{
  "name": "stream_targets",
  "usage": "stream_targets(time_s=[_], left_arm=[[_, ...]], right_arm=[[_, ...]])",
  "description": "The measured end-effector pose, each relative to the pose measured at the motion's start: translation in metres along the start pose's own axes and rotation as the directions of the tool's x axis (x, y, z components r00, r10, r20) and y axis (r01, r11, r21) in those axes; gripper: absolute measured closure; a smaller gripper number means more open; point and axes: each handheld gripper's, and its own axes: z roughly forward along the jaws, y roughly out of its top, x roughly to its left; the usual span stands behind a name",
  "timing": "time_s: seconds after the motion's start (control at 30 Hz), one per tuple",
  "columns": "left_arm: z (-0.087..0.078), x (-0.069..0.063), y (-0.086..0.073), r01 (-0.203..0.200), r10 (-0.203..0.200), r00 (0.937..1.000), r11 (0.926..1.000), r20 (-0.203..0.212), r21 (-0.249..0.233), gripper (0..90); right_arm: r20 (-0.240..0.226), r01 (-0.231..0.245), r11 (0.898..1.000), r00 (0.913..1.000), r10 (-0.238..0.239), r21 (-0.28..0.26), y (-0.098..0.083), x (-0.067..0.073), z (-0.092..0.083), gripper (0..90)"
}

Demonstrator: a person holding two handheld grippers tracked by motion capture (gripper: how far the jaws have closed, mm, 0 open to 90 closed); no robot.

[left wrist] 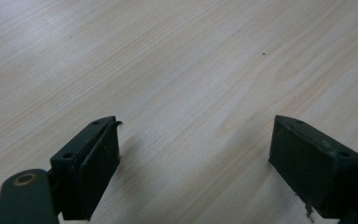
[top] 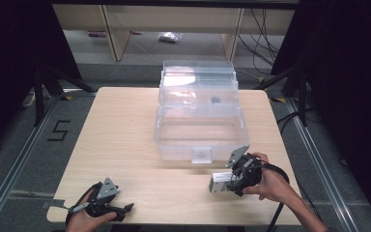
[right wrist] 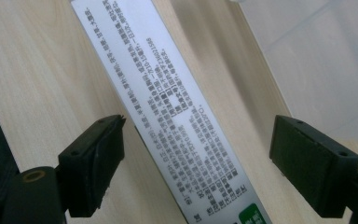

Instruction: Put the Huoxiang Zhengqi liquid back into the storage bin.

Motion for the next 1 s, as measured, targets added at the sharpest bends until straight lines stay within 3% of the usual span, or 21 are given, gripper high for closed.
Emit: stream_targets(time_s=[0.23, 0.27, 0.4, 0.47, 0.53, 0.57, 0.6, 0.63, 0.67, 0.73, 0.83, 0.9, 0.93, 1.0], left_arm=[[0.0, 0.0, 0.0, -0.001, 0.001, 1.0, 1.0, 0.0, 0.001, 15.5], [0.0, 0.0, 0.0, -0.005, 0.005, 1.0, 1.0, 0.0, 0.002, 15.4], [0.0, 0.0, 0.0, -0.012, 0.012, 0.9999, 0.9999, 0.0, 0.0, 15.4], [0.0, 0.0, 0.0, -0.012, 0.012, 0.9999, 0.9999, 0.001, 0.001, 15.5], [0.0, 0.001, 0.0, -0.016, 0.016, 0.9999, 0.9999, -0.001, 0.005, 15.4], [0.002, -0.001, 0.0, 0.01, -0.01, 0.9999, 0.9998, -0.005, -0.016, 15.4], [0.001, -0.001, 0.0, 0.007, -0.007, 1.0, 0.9999, -0.002, -0.014, 15.4], [0.0, 0.0, 0.0, -0.012, 0.012, 0.9999, 0.9999, 0.0, 0.003, 15.4], [0.0, 0.0, 0.0, -0.01, 0.01, 1.0, 0.9999, 0.0, 0.002, 15.4], [0.0, 0.0, 0.0, -0.011, 0.011, 0.9999, 0.9999, 0.0, 0.001, 15.4], [0.0, 0.0, 0.0, -0.011, 0.011, 0.9999, 0.9999, 0.0, 0.002, 15.4], [0.0, 0.0, 0.0, -0.011, 0.011, 0.9999, 0.9999, 0.0, 0.001, 15.5], [0.0, 0.0, 0.0, 0.002, -0.002, 1.0, 1.0, 0.001, 0.0, 15.5], [0.0, 0.0, 0.0, 0.0, 0.0, 1.0, 1.0, 0.002, -0.001, 15.5]], right_arm=[[-0.026, 0.03, 0.998, 0.9993, -0.028, 0.051, 0.003, -0.002, 0.007, 28.3], [-0.044, 0.068, 0.996, 0.9969, -0.065, 0.062, 0.004, -0.004, 0.008, 31.2], [-0.076, 0.062, 0.992, 0.9956, -0.054, 0.111, 0.005, -0.002, 0.01, 40.7], [-0.088, 0.062, 0.991, 0.9947, -0.052, 0.114, 0.006, -0.002, 0.01, 44.2], [-0.107, 0.103, 0.989, 0.99, -0.092, 0.106, 0.006, -0.005, 0.012, 47.3], [-0.112, 0.11, 0.988, 0.9888, -0.099, 0.104, 0.006, -0.006, 0.013, 48.5], [-0.119, 0.111, 0.987, 0.9882, -0.097, 0.115, 0.007, -0.006, 0.013, 49.5], [-0.127, 0.127, 0.984, 0.9857, -0.111, 0.126, 0.008, -0.006, 0.013, 50.9], [-0.107, 0.125, 0.981, 0.9882, -0.109, 0.148, 0.008, -0.006, 0.013, 52.0], [-0.13, 0.165, 0.973, 0.9809, -0.144, 0.163, 0.011, -0.008, 0.013, 54.5], [-0.137, 0.182, 0.964, 0.978, -0.157, 0.195, 0.013, -0.006, 0.014, 57.6], [-0.146, 0.219, 0.95, 0.9709, -0.19, 0.222, 0.018, -0.004, 0.014, 63.3], [-0.146, 0.219, 0.95, 0.9709, -0.19, 0.222, 0.018, -0.004, 0.014, 63.3], [-0.153, 0.263, 0.936, 0.9607, -0.232, 0.235, 0.021, -0.003, 0.013, 64.6]])
